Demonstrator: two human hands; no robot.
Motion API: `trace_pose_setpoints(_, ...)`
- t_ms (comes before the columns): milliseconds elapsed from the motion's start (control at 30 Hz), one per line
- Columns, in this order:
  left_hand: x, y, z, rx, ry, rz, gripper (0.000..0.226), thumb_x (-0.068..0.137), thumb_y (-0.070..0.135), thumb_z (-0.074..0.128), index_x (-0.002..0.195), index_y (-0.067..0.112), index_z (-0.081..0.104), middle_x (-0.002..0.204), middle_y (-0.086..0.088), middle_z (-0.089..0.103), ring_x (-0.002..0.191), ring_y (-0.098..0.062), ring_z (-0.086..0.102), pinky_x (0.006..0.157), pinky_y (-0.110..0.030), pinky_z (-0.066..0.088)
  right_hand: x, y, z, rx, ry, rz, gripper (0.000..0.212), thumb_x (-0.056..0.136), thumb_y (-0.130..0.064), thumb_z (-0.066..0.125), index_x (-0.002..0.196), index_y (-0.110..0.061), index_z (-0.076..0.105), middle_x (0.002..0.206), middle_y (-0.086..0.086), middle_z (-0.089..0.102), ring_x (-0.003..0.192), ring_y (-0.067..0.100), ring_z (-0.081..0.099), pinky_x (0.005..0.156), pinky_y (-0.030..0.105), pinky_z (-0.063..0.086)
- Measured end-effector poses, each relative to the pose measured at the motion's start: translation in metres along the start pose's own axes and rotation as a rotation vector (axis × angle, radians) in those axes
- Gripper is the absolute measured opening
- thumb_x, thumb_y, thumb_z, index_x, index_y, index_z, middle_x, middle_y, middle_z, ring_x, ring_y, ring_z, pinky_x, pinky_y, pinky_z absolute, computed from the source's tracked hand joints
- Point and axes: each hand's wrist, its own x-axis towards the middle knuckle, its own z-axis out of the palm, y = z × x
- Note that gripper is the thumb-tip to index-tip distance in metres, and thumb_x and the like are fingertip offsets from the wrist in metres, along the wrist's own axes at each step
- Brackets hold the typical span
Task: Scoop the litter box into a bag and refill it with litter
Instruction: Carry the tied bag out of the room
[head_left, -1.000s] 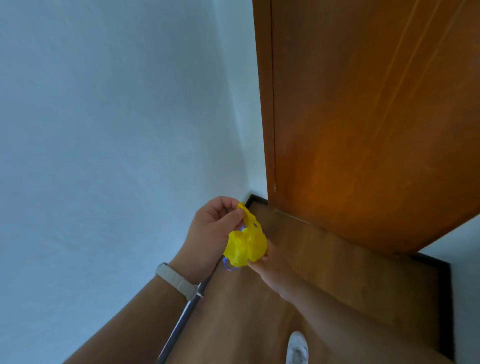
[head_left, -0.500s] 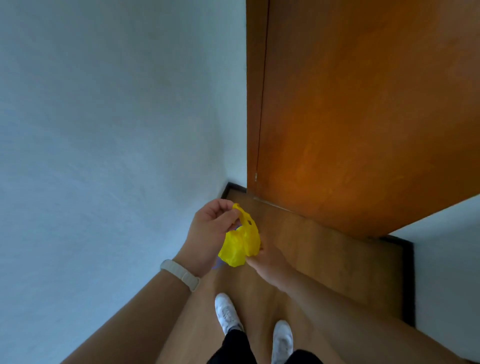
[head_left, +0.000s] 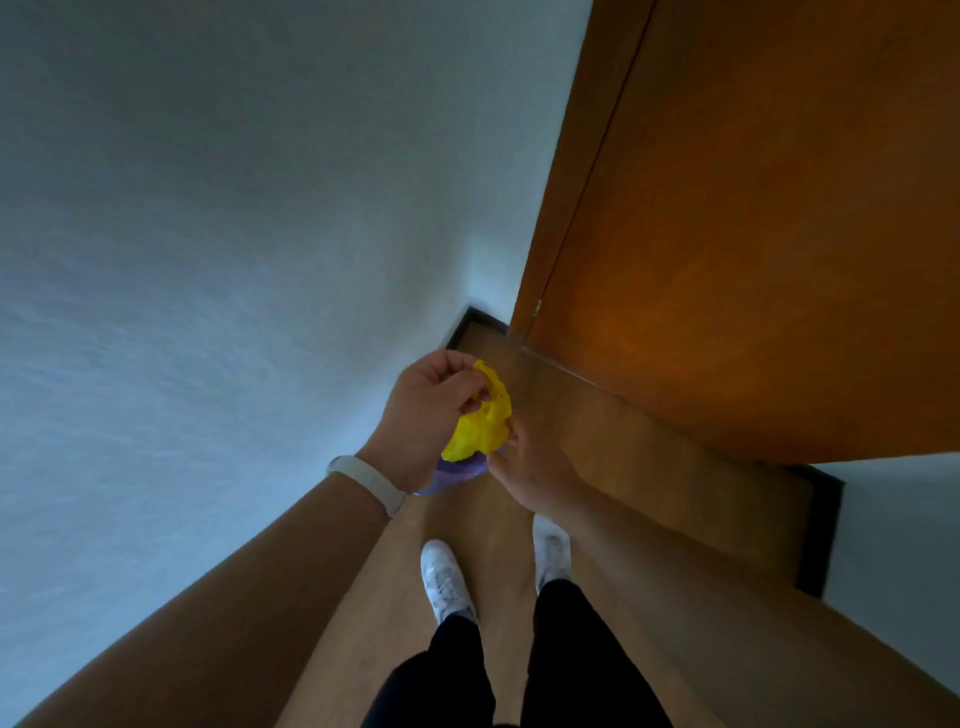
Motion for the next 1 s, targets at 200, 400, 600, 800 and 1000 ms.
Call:
trace_pose_setpoints(200, 0.072, -0.081, -0.006, -0.033, 0.062, -0.096, 0.018, 0.086, -0.004, 0.054, 0.073, 0.006, 0.060, 0.056, -0.006, 0.063, 0.046, -0.014, 0.056, 0.046, -0.021, 0.048, 0.090, 0.068, 0.049, -0.145, -0.131, -0.059, 0.021, 0.082, -0.021, 0.059, 0.103, -0.021, 0.057, 0.094, -0.003, 0.061, 0.091, 0.022, 0.060, 0.071, 0.026, 0.040)
trace_pose_setpoints(400, 0.162, -0.214, -0.028, 0.068, 0.218, -0.258, 0.013, 0.081, -0.003, 0.058, 0.072, 0.007, 0.058, 0.059, -0.004, 0.058, 0.060, -0.017, 0.054, 0.062, -0.029, 0.048, 0.154, 0.150, 0.090, -0.395, -0.192, -0.152, 0.033, 0.089, -0.025, 0.055, 0.120, -0.014, 0.053, 0.123, 0.006, 0.056, 0.112, 0.026, 0.052, 0.082, 0.035, 0.043)
trace_pose_setpoints(600, 0.237, -0.345, -0.049, 0.344, 0.282, -0.320, 0.022, 0.083, 0.004, 0.057, 0.066, 0.018, 0.055, 0.063, 0.001, 0.056, 0.060, -0.013, 0.054, 0.059, -0.020, 0.044, 0.185, 0.212, 0.115, -0.587, -0.216, -0.195, 0.041, 0.093, -0.030, 0.051, 0.130, -0.013, 0.049, 0.133, 0.006, 0.049, 0.114, 0.029, 0.052, 0.082, 0.039, 0.047)
trace_pose_setpoints(800, 0.257, -0.414, -0.067, 0.747, 0.257, -0.315, 0.011, 0.086, 0.013, 0.055, 0.095, 0.016, 0.063, 0.102, -0.006, 0.068, 0.098, -0.024, 0.062, 0.082, -0.028, 0.046, 0.201, 0.247, 0.139, -0.659, -0.215, -0.219, 0.037, 0.091, -0.031, 0.052, 0.124, -0.013, 0.053, 0.129, 0.006, 0.051, 0.114, 0.029, 0.051, 0.080, 0.036, 0.043)
trace_pose_setpoints(1000, 0.219, -0.400, -0.081, 0.909, 0.098, -0.144, 0.039, 0.084, 0.018, 0.061, 0.122, 0.012, 0.059, 0.123, -0.015, 0.059, 0.110, -0.032, 0.056, 0.091, -0.036, 0.044, 0.195, 0.233, 0.124, -0.682, -0.178, -0.211, 0.036, 0.092, -0.034, 0.051, 0.122, -0.014, 0.053, 0.122, 0.004, 0.053, 0.105, 0.028, 0.054, 0.074, 0.035, 0.042)
